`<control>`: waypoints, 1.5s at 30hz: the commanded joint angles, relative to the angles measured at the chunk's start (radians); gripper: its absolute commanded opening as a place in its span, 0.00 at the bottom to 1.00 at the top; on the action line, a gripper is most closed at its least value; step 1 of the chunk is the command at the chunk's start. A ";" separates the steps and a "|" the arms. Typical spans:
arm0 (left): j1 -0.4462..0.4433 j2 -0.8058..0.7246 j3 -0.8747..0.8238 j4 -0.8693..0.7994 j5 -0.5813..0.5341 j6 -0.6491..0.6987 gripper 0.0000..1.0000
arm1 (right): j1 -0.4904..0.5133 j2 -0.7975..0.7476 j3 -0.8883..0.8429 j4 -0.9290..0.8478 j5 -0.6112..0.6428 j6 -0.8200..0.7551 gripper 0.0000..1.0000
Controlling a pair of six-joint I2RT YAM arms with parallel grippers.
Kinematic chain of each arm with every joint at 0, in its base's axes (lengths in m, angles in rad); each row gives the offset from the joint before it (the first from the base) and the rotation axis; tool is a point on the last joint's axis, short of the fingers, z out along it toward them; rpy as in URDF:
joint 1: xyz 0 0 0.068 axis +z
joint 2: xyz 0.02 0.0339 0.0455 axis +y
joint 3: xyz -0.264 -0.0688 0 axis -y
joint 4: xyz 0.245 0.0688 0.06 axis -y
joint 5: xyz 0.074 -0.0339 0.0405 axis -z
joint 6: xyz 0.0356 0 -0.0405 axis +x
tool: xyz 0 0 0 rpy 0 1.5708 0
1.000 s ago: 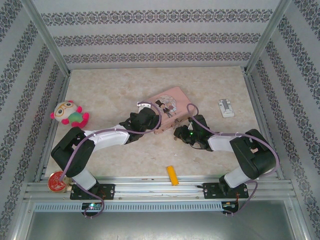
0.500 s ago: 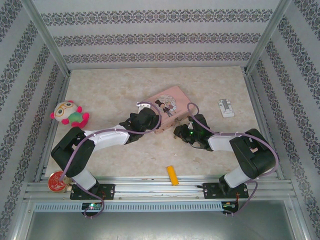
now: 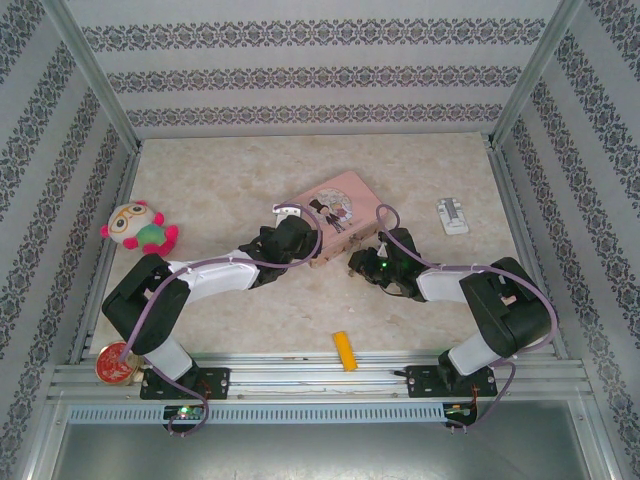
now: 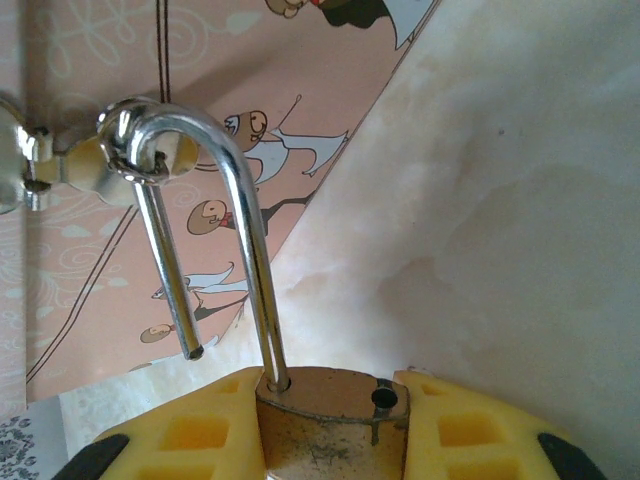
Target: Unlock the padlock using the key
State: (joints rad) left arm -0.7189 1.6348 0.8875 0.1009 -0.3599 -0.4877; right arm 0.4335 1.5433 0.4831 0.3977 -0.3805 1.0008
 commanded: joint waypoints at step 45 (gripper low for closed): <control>-0.011 -0.007 -0.031 -0.042 -0.024 -0.015 0.99 | -0.053 0.045 0.022 0.153 0.087 0.067 0.00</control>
State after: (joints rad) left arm -0.7193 1.6337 0.8791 0.1093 -0.3706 -0.5060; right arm 0.4072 1.5745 0.4908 0.4847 -0.3576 1.0496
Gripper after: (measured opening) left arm 0.992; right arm 0.254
